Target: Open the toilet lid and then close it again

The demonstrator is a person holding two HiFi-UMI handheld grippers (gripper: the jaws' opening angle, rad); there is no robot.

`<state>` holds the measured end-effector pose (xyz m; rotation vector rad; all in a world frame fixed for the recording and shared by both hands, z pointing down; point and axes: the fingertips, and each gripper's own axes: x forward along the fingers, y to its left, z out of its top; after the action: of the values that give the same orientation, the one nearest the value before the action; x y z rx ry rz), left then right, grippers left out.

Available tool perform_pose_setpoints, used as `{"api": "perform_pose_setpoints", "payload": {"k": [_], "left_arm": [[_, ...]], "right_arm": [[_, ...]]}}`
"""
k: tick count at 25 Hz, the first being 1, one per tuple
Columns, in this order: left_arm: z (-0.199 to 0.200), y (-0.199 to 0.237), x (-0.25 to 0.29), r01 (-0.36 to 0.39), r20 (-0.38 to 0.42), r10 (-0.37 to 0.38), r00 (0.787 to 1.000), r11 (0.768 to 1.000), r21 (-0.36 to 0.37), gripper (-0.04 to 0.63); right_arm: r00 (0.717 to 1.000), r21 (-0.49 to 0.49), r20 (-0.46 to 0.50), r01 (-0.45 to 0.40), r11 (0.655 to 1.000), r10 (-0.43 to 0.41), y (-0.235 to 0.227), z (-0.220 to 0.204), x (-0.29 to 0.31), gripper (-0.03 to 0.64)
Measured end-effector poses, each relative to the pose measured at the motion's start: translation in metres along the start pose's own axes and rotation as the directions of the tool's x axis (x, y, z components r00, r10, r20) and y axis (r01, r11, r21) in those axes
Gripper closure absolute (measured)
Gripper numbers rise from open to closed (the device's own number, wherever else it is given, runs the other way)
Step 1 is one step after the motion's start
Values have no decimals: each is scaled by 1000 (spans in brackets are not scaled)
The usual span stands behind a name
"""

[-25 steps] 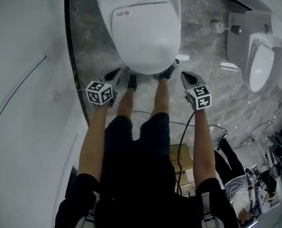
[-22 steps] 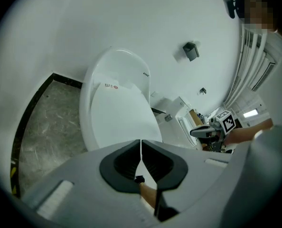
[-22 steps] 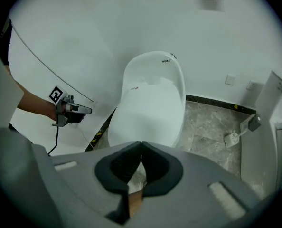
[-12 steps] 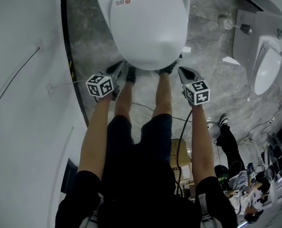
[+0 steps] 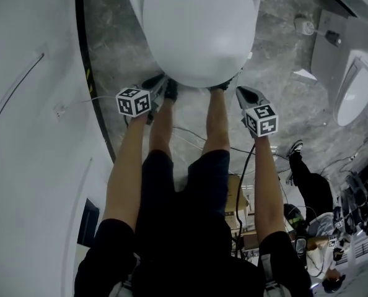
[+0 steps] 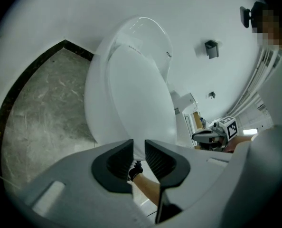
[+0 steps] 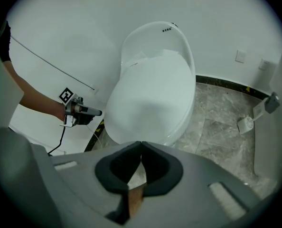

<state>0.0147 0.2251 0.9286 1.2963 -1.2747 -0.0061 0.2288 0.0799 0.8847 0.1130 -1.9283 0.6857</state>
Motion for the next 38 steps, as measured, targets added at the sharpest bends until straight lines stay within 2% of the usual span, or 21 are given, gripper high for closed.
{"api": "perform_pose_setpoints", "payload": {"k": [2,7,11,15,19,22,24,26,33,38], "left_arm": [[-2,8,5,-4,23,5,1000,999,-54,474],[-11,22,14,22,28,-18,999,989,-147,463],[-14,24,19,74,35,-68,997,972,-225,460],[-15,10,25,119,12,-119,993,967,-223,460],[-15,7,29,57,19,-54,998,969,-240,449],[-16,7,25,51,78,-28,997,948,-315,471],[-19,4,22,86,114,-47,992,923,-374,512],[-21,-1,19,119,139,-67,988,904,-411,525],[-19,-6,11,178,163,-116,980,880,-441,546],[-14,-10,-1,229,149,-185,971,894,-385,565]], "right_arm": [[1000,-4,-11,0,1000,0,-3,-4,4,614],[1000,-3,-24,-6,1000,6,3,-8,17,614],[999,2,-35,-28,1000,28,3,-9,22,614],[998,11,-42,-39,999,39,4,-14,20,614],[998,17,-45,-43,999,43,5,-16,20,614],[998,24,-44,-43,999,44,8,-16,17,614],[998,26,-42,-45,999,47,10,-16,16,614],[998,29,-40,-49,998,51,11,-16,14,614],[997,37,-50,-56,998,58,13,-18,14,614],[998,57,-28,-55,997,57,13,-12,7,614]]}}
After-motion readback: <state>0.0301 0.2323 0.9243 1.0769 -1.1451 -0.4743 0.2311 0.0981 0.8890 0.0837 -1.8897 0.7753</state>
